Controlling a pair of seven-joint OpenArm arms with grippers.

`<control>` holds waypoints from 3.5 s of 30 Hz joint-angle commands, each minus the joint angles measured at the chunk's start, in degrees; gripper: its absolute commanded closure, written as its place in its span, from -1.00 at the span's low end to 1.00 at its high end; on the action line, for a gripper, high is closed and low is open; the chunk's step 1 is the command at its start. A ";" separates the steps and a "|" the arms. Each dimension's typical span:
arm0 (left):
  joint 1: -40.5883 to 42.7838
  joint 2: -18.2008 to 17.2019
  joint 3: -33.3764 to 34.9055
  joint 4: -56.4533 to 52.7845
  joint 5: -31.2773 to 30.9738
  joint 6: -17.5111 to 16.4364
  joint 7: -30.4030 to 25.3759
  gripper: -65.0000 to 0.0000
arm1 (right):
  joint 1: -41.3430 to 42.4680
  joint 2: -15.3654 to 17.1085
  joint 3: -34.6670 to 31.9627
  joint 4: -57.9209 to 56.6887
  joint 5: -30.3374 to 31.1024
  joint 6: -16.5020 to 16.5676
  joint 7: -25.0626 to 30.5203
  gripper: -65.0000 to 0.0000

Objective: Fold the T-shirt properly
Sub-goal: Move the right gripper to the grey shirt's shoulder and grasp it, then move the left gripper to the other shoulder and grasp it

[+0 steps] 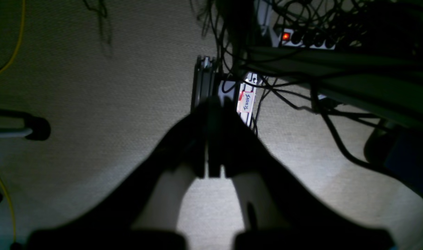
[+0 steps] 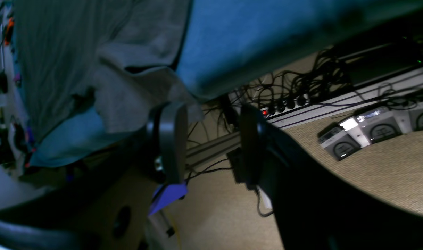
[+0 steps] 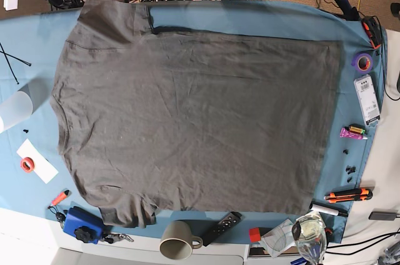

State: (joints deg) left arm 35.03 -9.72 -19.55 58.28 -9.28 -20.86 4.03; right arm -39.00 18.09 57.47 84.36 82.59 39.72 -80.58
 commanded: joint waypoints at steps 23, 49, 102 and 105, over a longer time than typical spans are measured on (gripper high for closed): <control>0.46 -0.46 -0.11 0.50 -0.22 -0.22 -0.68 1.00 | 3.91 1.75 -13.64 0.66 -9.16 0.28 6.21 0.23; 0.07 -0.46 -0.11 0.50 -0.24 -0.22 -0.68 1.00 | 5.49 1.57 -19.26 0.70 -3.69 0.28 2.27 0.24; 25.14 2.23 -15.52 59.23 -25.09 -9.01 16.57 1.00 | -2.27 -1.09 -14.53 17.25 2.41 0.28 0.58 1.00; 25.11 2.23 -15.52 63.52 -25.05 -9.01 16.57 1.00 | -2.29 -3.50 -14.53 17.22 2.41 0.28 0.58 1.00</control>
State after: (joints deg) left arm 59.22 -7.18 -34.68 120.84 -33.61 -29.54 22.00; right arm -40.84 13.82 42.37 100.84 83.85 39.92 -80.58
